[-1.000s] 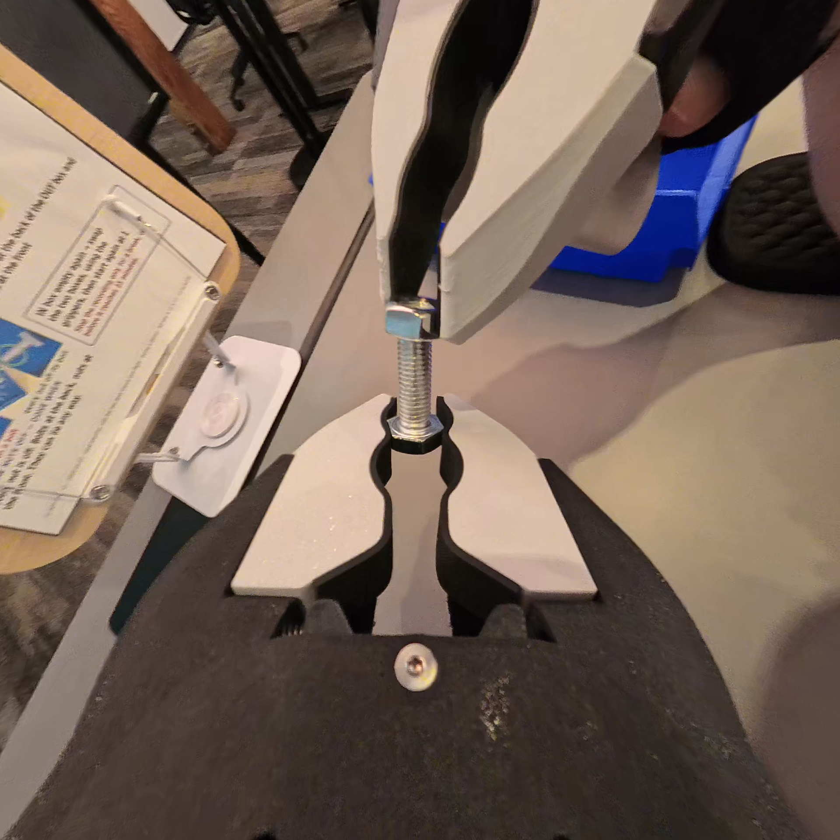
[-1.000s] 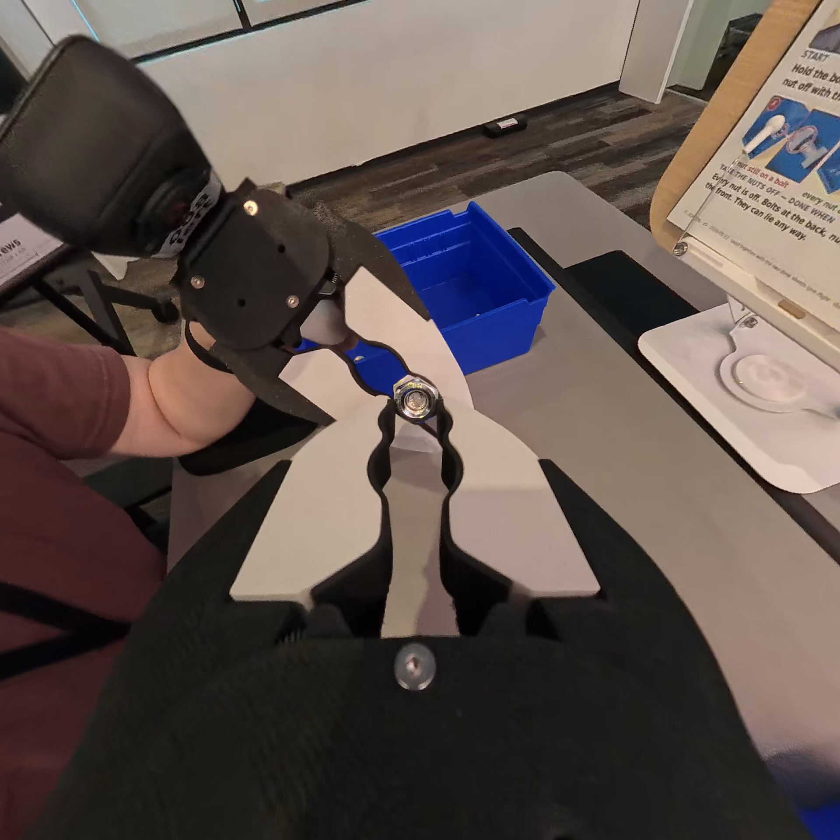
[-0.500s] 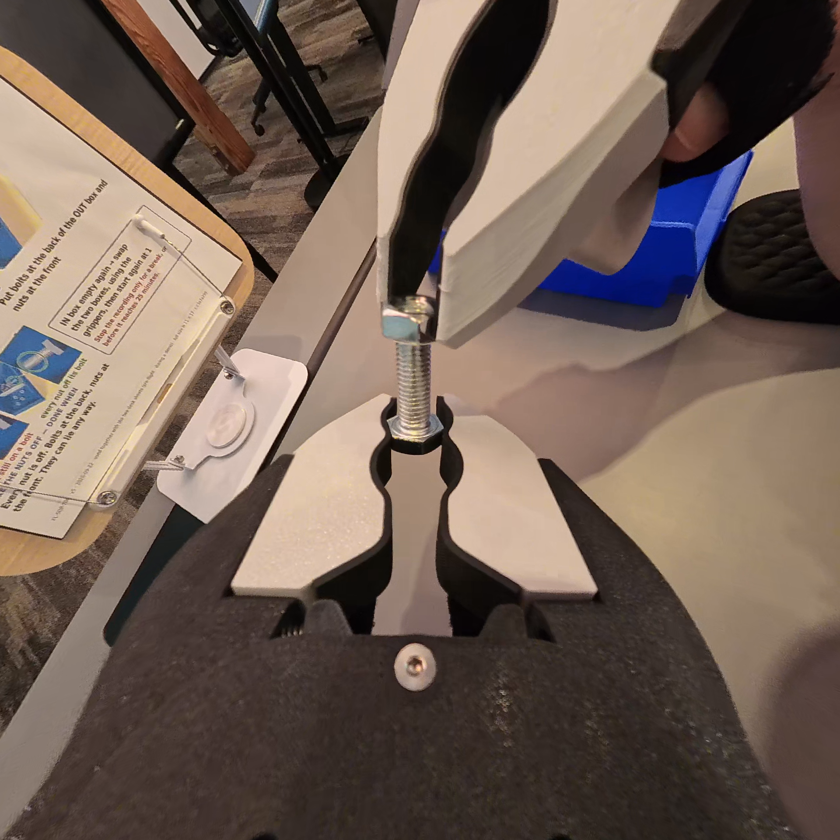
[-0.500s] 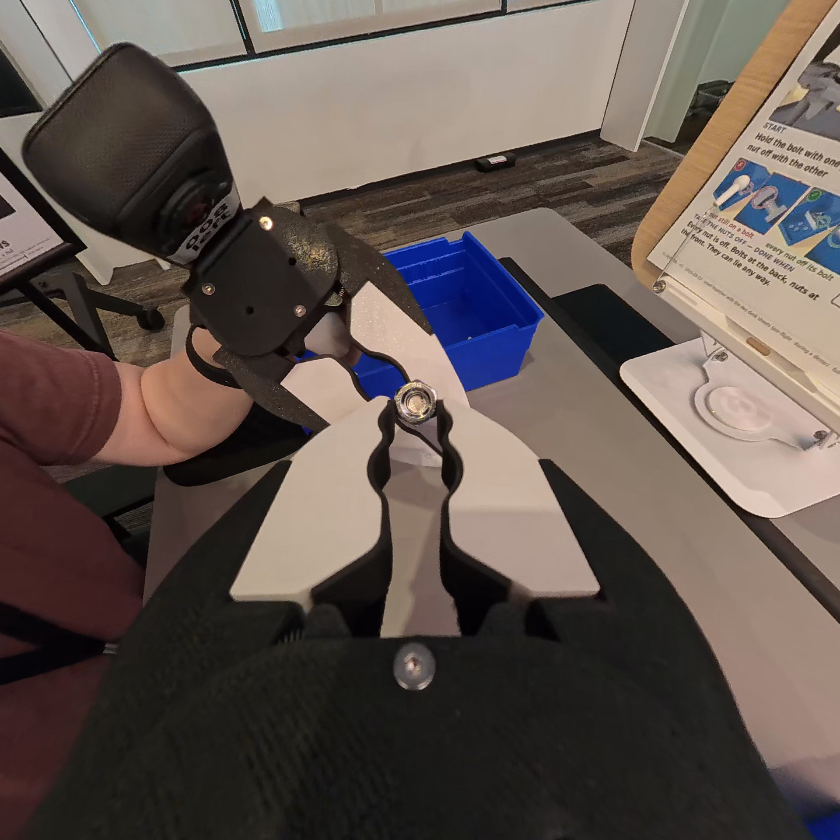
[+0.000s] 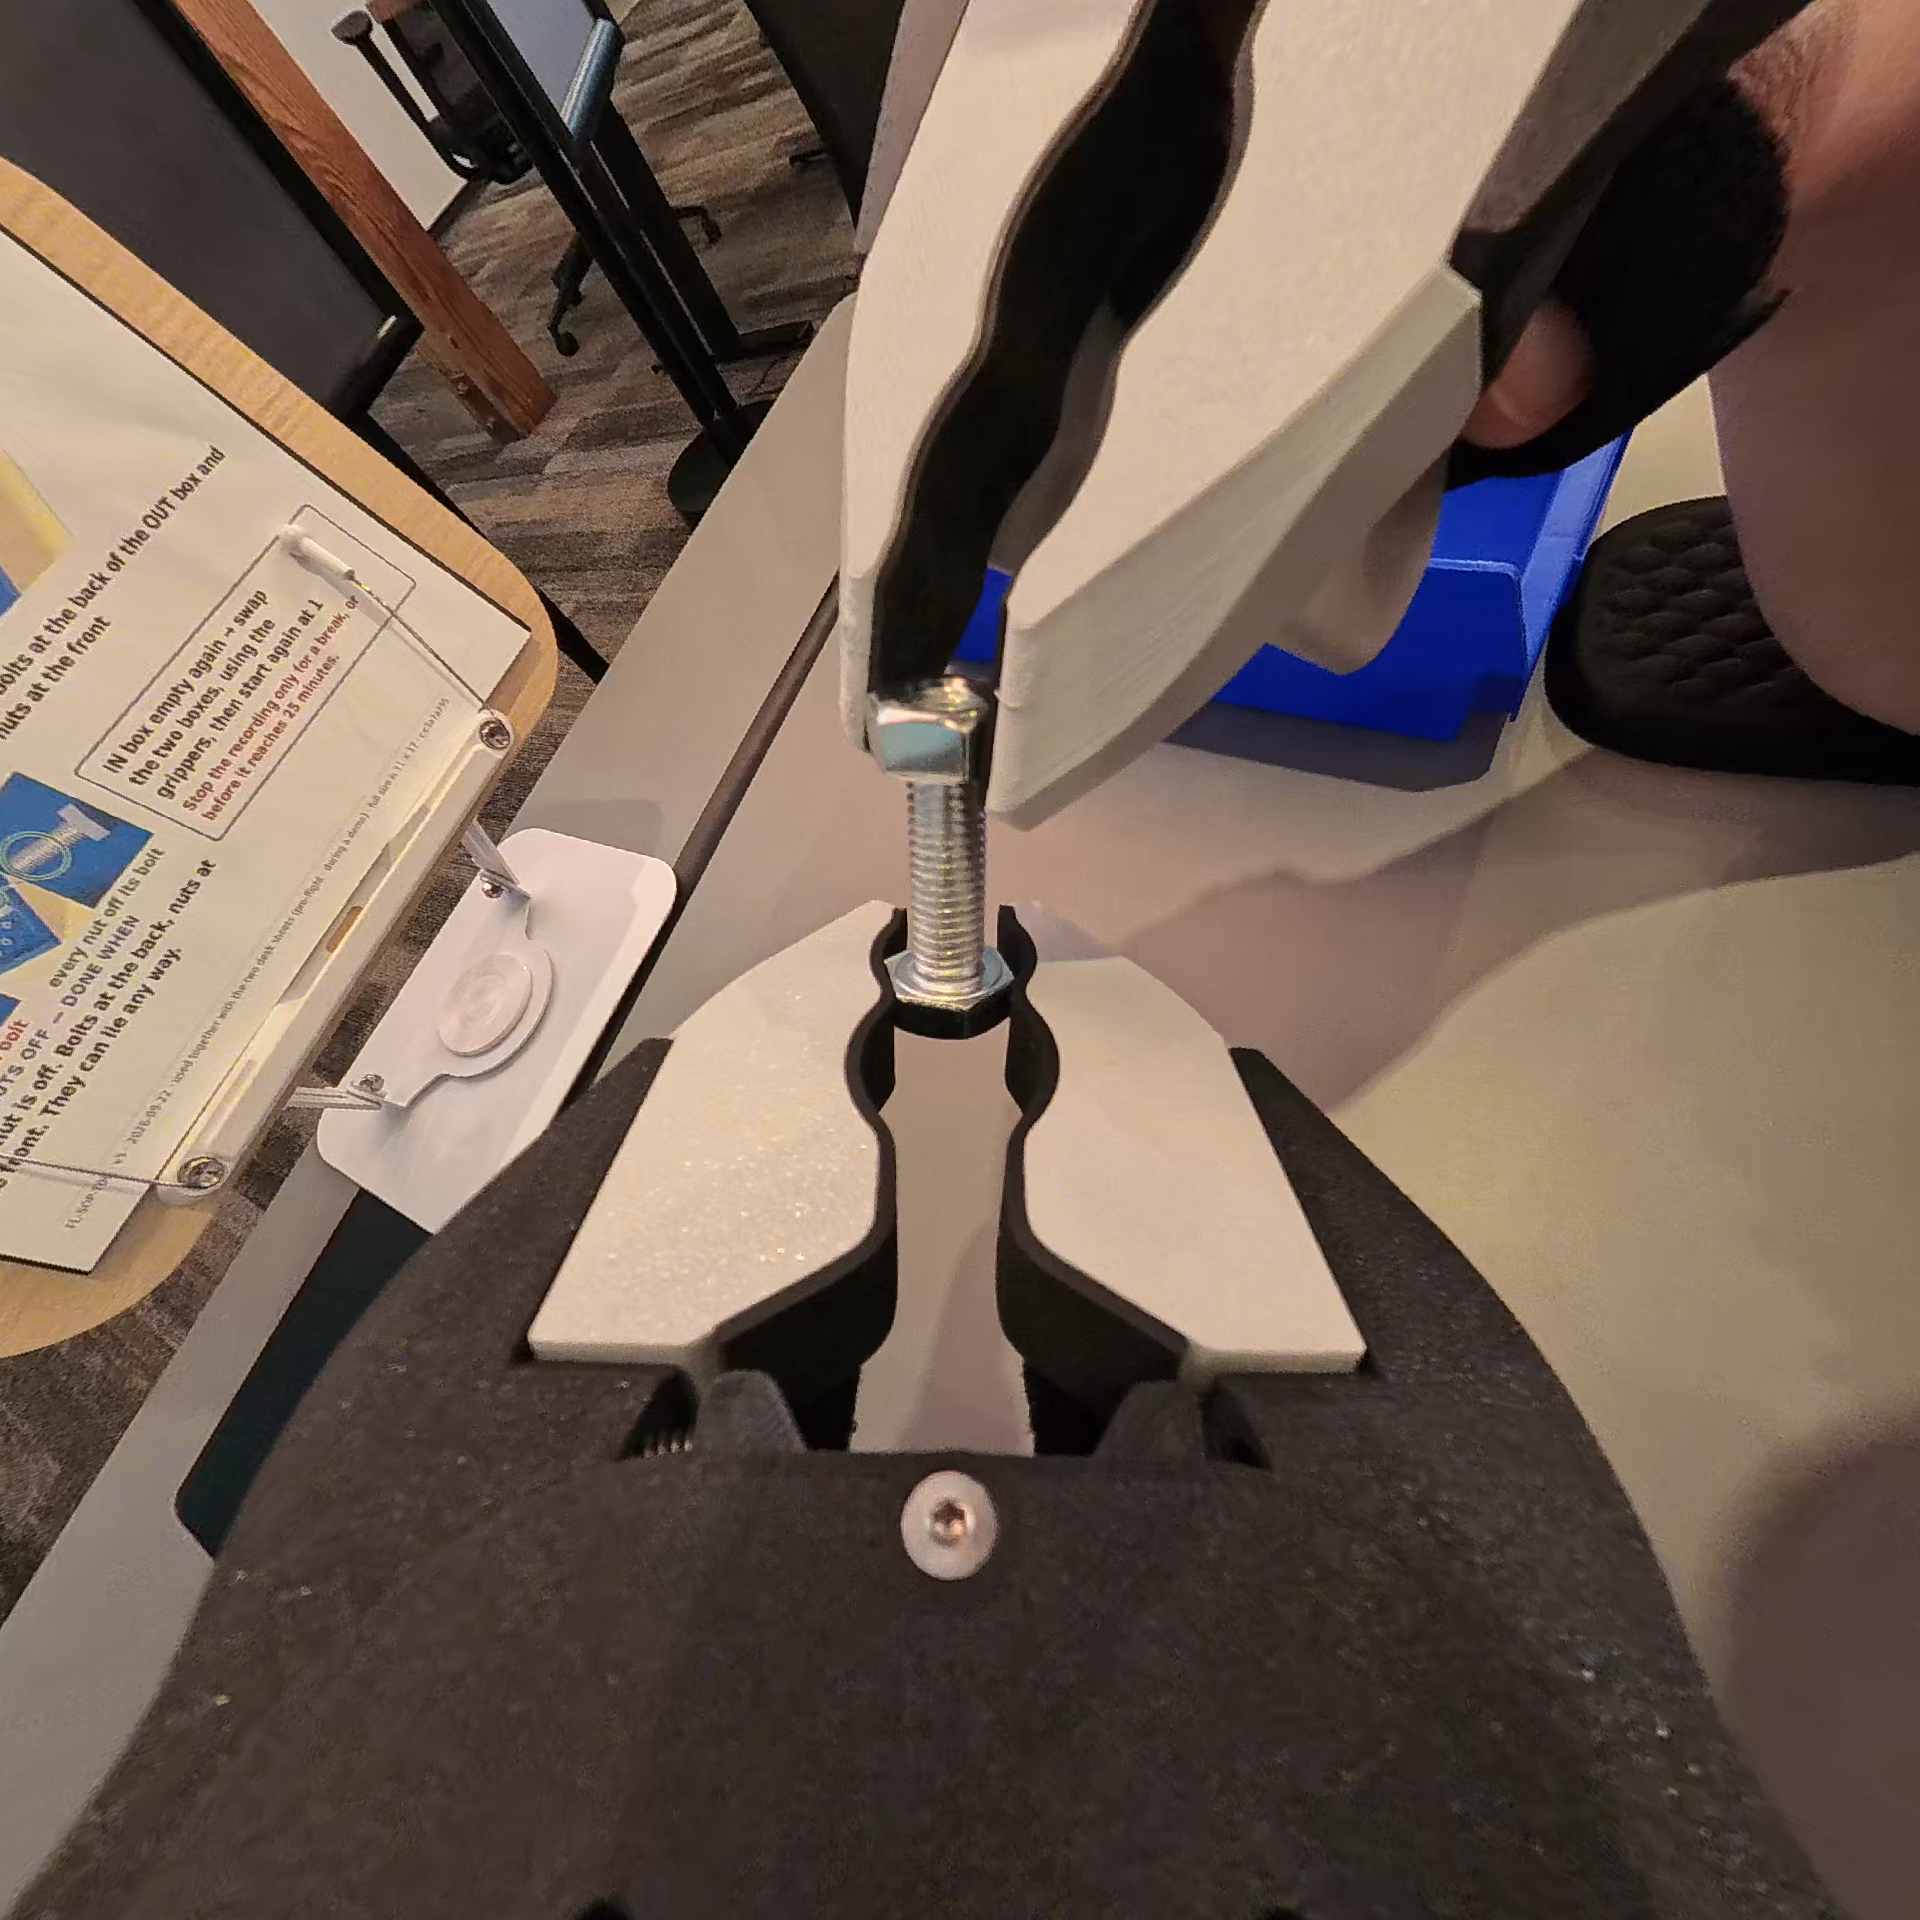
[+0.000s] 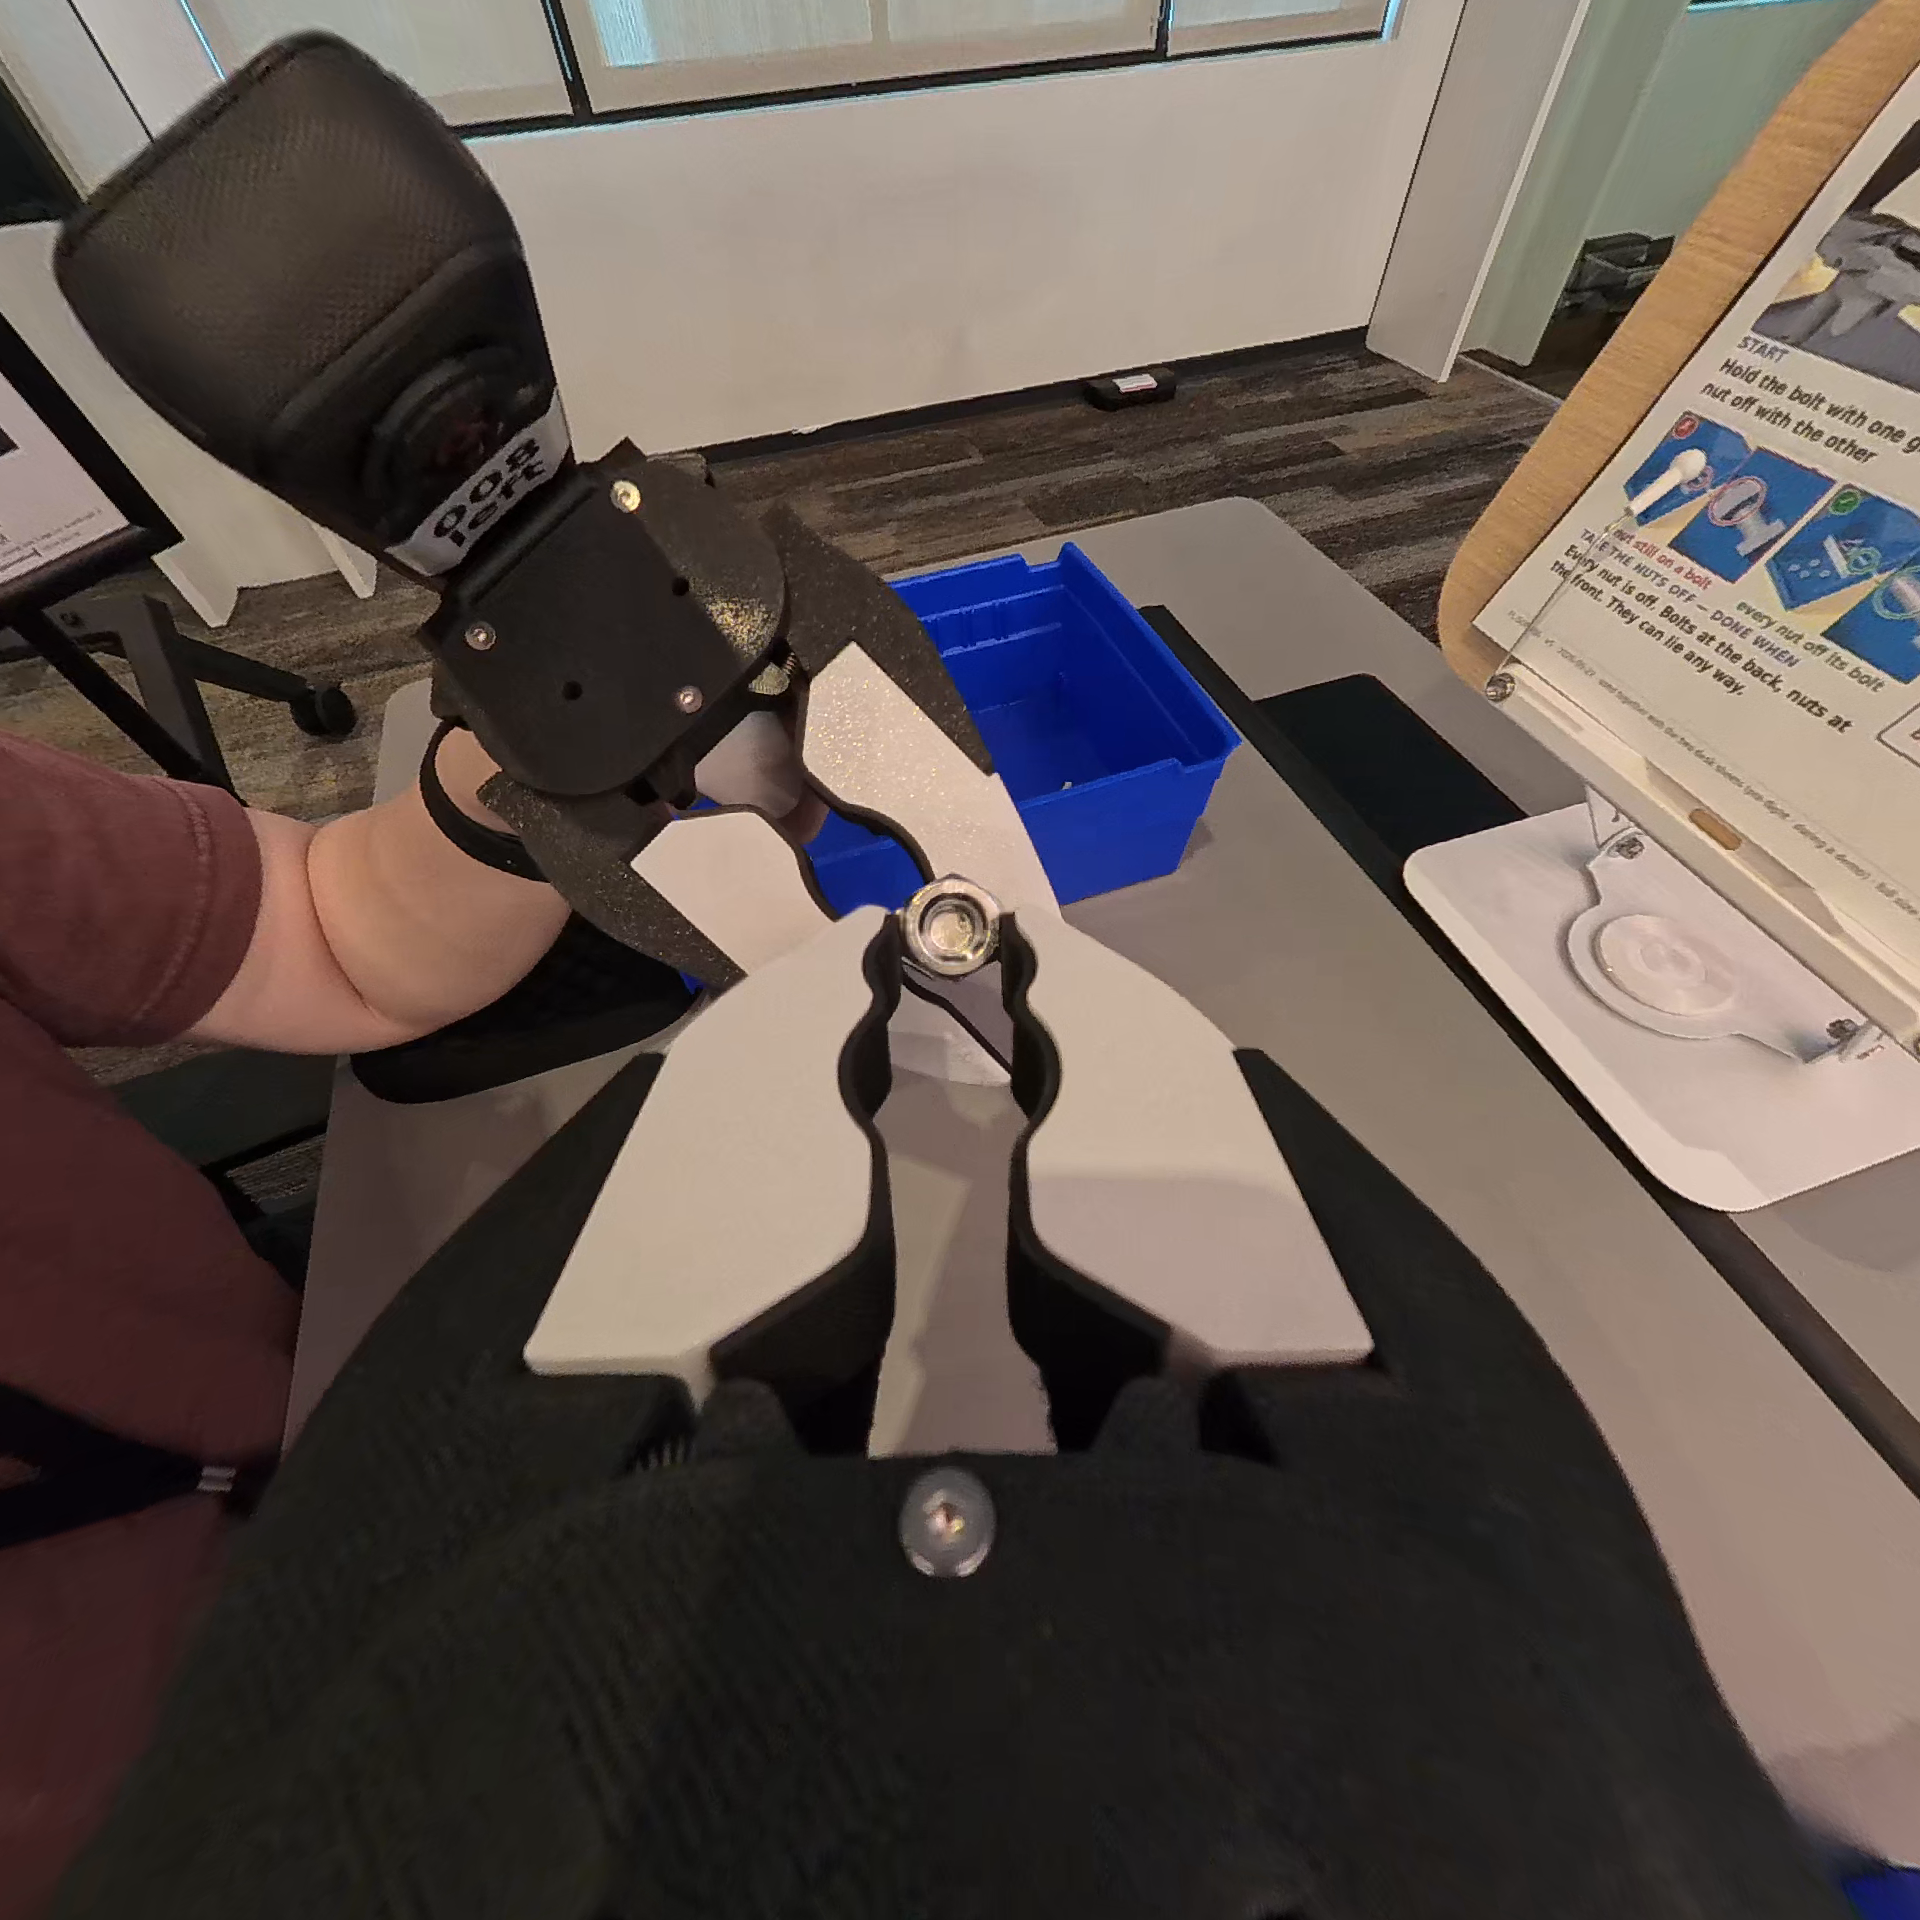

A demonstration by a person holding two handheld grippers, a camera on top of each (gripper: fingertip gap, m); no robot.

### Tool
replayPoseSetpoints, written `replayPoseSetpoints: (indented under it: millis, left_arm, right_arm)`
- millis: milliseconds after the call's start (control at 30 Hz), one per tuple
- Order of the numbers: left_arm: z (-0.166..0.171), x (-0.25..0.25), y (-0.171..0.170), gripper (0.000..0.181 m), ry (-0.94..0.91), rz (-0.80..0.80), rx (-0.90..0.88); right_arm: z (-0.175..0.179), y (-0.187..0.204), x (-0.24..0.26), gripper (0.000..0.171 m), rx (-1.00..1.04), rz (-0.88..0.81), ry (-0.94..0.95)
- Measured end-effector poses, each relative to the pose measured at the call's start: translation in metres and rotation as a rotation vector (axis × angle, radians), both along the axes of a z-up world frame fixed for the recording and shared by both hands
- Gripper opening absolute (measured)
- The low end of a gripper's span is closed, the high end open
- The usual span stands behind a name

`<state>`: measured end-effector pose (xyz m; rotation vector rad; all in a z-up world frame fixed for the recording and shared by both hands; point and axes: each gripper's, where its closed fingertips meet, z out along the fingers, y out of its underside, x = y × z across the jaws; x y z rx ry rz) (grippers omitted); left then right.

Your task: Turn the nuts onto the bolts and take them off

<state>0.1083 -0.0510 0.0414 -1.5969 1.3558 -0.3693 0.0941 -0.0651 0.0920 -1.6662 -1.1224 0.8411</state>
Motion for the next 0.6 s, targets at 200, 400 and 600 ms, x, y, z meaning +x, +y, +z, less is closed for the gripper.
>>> replayPoseSetpoints:
  millis: [200,400,600]
  left_arm:
    - [0.002,0.000,-0.002,0.016,-0.014,-0.009,-0.005]
    - [0.007,-0.001,-0.004,0.016,-0.036,-0.018,-0.013]
    - [0.022,0.001,-0.013,0.016,-0.161,-0.087,-0.075]
  right_arm:
    - [-0.001,-0.001,-0.002,0.019,0.016,0.005,-0.014]
    - [-0.004,-0.003,-0.003,0.023,0.013,0.016,-0.036]
    - [0.010,-0.009,0.001,0.041,0.127,0.060,-0.019]
